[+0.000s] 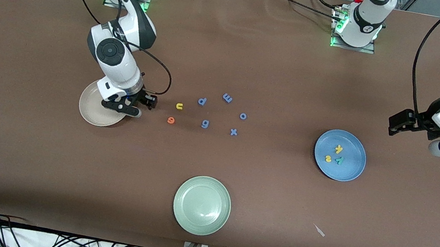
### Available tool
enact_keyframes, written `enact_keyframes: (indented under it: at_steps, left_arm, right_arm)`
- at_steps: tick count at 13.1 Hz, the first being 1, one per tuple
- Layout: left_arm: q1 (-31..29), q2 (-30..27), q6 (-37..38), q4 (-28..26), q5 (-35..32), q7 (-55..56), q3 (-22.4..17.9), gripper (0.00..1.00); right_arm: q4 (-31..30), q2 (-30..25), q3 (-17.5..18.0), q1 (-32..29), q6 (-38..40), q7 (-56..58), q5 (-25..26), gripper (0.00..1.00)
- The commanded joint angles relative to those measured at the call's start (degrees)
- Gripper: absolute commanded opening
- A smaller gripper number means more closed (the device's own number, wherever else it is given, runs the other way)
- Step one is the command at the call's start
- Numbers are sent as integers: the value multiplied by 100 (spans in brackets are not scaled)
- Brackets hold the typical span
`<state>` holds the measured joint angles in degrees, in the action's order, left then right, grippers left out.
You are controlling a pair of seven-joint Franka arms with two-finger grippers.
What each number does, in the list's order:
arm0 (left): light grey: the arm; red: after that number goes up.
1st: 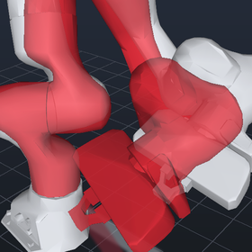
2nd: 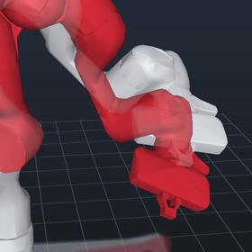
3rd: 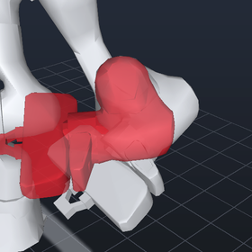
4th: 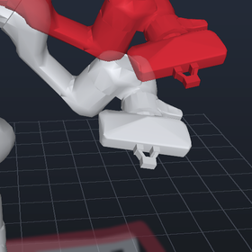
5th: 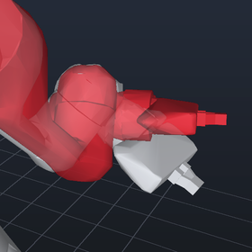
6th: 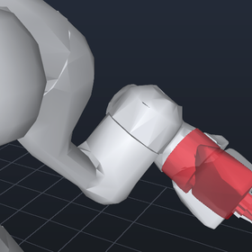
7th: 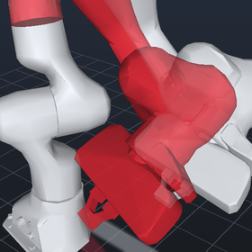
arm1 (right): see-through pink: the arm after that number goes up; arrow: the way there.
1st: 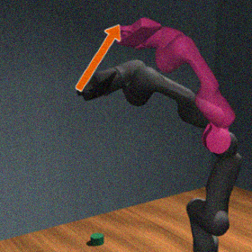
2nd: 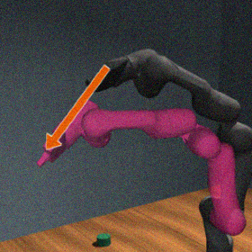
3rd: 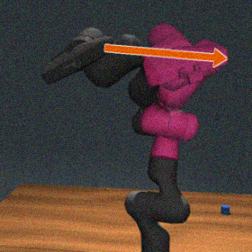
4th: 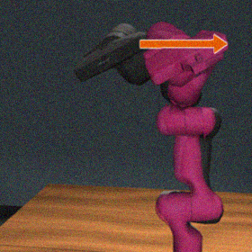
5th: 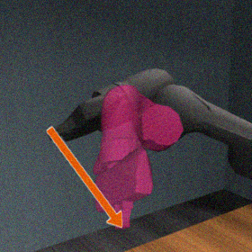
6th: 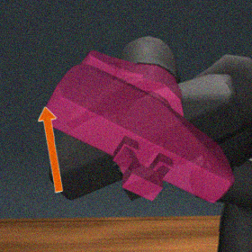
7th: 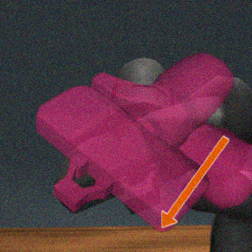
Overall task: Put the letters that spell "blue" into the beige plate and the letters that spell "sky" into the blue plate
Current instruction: 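Return the left arm to rest while the right gripper reaches the orange 6, then grasp the orange 6 with the right gripper and lift it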
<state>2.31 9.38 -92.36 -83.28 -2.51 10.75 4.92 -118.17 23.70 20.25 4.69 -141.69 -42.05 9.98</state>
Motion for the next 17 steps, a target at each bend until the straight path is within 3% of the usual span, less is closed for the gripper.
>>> enact_keyframes:
  at_steps: [1, 4, 11, 15, 17]
  left_arm:
    - [270, -892, -728, -1345, 391, -344, -421, 100]
    - [236, -1096, -854, -1648, 392, -345, -404, 100]
    - [-46, -1079, -731, -1569, 375, -345, -88, 100]
    - [-204, -1096, -713, -1577, 339, -354, 62, 100]
    - [-187, -1088, -625, -1560, 330, -354, 62, 100]
  right_arm:
    - [706, 617, 75, 146, 89, -521, -198, 67]
    - [928, 829, 66, 506, 54, -1032, -85, 67]
    - [928, 1295, -30, 683, -544, -1639, 1058, 64]
    - [928, 1409, -135, 744, -807, -1631, 1076, 54]
    - [928, 1418, -197, 832, -817, -1639, 1067, 42]
